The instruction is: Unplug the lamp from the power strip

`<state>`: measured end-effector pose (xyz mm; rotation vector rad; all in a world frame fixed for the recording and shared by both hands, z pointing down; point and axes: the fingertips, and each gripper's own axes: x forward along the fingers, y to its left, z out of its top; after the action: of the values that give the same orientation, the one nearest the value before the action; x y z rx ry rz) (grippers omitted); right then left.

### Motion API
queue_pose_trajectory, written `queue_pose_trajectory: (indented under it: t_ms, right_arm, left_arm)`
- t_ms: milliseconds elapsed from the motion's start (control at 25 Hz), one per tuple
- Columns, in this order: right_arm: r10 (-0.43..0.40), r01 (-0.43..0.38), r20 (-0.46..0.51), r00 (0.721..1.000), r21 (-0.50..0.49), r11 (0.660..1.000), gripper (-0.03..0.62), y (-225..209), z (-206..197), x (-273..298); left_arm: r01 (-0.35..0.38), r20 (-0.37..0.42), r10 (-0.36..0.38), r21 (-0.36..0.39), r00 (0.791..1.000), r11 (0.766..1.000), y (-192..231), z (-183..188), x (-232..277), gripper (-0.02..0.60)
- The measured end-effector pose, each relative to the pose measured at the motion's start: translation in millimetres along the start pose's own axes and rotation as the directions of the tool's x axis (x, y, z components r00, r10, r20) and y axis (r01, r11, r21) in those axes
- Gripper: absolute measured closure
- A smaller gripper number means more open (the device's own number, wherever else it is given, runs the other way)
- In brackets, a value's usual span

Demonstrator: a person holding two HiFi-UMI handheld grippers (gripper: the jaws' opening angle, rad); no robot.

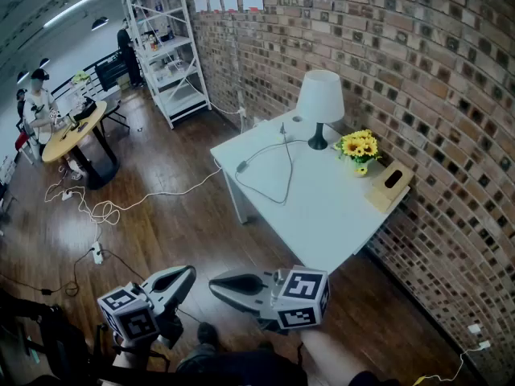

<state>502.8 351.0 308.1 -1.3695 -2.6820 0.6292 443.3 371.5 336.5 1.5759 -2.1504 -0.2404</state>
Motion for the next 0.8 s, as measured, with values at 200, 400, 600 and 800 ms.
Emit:
queue_pose_trajectory:
  t_ms: [200,400,600,800]
  right_arm:
    - [-0.027,0.027,-0.01,1.0,0.005,1.0,0.605,-5.8,-8.9,-16.4]
    - [-0.044,0.044,-0.002,0.999,0.042,0.998,0.605,-13.6,-14.2,-16.3]
    - [-0.049,0.051,-0.054,0.997,0.029,0.998,0.605,-18.2,-24.0,-1.7]
    - [-0.051,0.056,-0.084,0.995,0.048,0.997,0.605,-28.9,-28.0,14.2]
  left_arm:
    - [0.004,-0.005,-0.004,0.012,1.0,1.0,-5.0,-0.6,13.1,0.563]
    - [0.017,-0.025,-0.016,0.027,1.0,0.999,-3.4,-6.8,22.7,0.563]
    - [0.034,-0.006,-0.034,0.013,0.999,0.999,11.3,-3.7,21.2,0.563]
    - [0.032,0.02,-0.031,-0.052,0.999,0.998,42.4,-3.0,22.9,0.563]
